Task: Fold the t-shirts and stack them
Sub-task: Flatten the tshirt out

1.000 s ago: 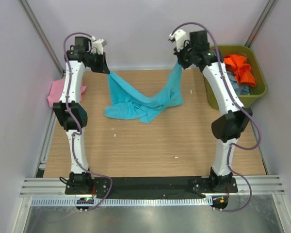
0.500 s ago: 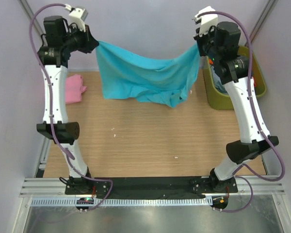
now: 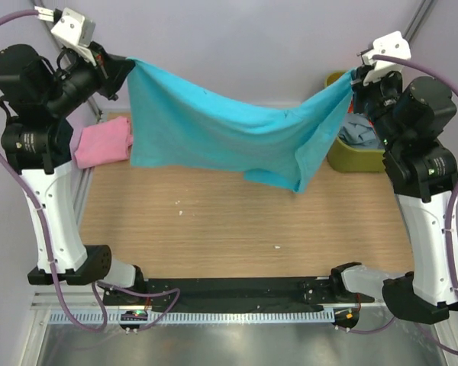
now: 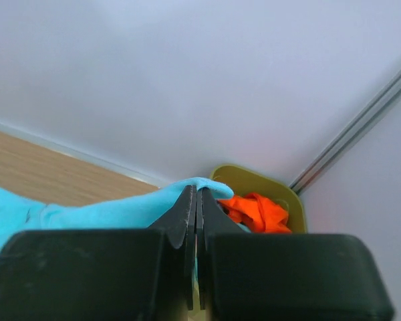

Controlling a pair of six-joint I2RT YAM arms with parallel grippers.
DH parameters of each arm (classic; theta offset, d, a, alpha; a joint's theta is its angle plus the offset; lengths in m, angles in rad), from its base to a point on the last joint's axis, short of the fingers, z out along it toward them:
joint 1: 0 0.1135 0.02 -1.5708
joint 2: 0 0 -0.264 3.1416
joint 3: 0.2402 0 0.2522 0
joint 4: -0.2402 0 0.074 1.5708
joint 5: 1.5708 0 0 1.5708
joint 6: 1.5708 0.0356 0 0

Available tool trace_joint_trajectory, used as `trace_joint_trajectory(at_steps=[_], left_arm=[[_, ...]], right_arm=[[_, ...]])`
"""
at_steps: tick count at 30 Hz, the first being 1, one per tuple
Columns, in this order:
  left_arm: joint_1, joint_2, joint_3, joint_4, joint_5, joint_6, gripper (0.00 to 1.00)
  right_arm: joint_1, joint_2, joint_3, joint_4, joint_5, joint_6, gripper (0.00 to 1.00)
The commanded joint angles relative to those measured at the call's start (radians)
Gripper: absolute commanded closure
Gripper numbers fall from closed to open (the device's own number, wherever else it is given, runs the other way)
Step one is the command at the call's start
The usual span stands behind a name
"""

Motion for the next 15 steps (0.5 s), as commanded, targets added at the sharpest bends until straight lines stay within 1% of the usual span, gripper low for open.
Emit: trace_joint_trajectory(at_steps=[1, 3, 4, 6, 7, 9, 11, 12, 13, 14, 15], left_arm=[[0.001, 0.004, -0.136, -0.027, 0.033, -0.006, 1.0], [0.001, -0.009, -0.194, -0.061, 0.052, 0.008, 1.0], [0.001, -0.009, -0.258, -0.069, 0.053, 0.011, 1.0], [0.001, 0.014, -0.308, -0.104, 0.062, 0.029, 1.0], [0.001, 0.029, -0.325, -0.118, 0.061, 0.034, 1.0], [0.001, 0.082, -0.377, -0.133, 0.062, 0.064, 1.0], [0.001, 0.117, -0.441, -0.12, 0.05, 0.09, 1.0], [0.002, 0.158, -0.455, -0.086, 0.021, 0.104, 1.0], [0.001, 0.181, -0.463, -0.078, 0.007, 0.112, 1.0], [0.001, 0.212, -0.451, -0.08, 0.001, 0.121, 1.0], [0.001, 0.268, -0.429, -0.098, -0.01, 0.136, 1.0]], right_arm=[[-0.003, 0.034, -0.089, 0.012, -0.072, 0.047, 0.99], [-0.003, 0.059, -0.109, -0.019, -0.095, 0.072, 0.99], [-0.003, 0.092, -0.132, -0.024, -0.161, 0.079, 0.99], [-0.003, 0.138, -0.143, -0.051, -0.197, 0.086, 0.99], [-0.003, 0.192, -0.166, -0.051, -0.209, 0.089, 0.99], [-0.001, 0.253, -0.189, -0.024, -0.215, 0.076, 0.99], [-0.003, 0.359, -0.179, 0.004, -0.212, 0.054, 0.99], [-0.001, 0.393, -0.166, 0.012, -0.206, 0.021, 0.99], [-0.001, 0.427, -0.133, 0.016, -0.201, 0.008, 0.99], [-0.001, 0.501, -0.108, 0.013, -0.2, 0.0, 0.99], [-0.001, 0.531, -0.081, 0.001, -0.209, -0.02, 0.99]])
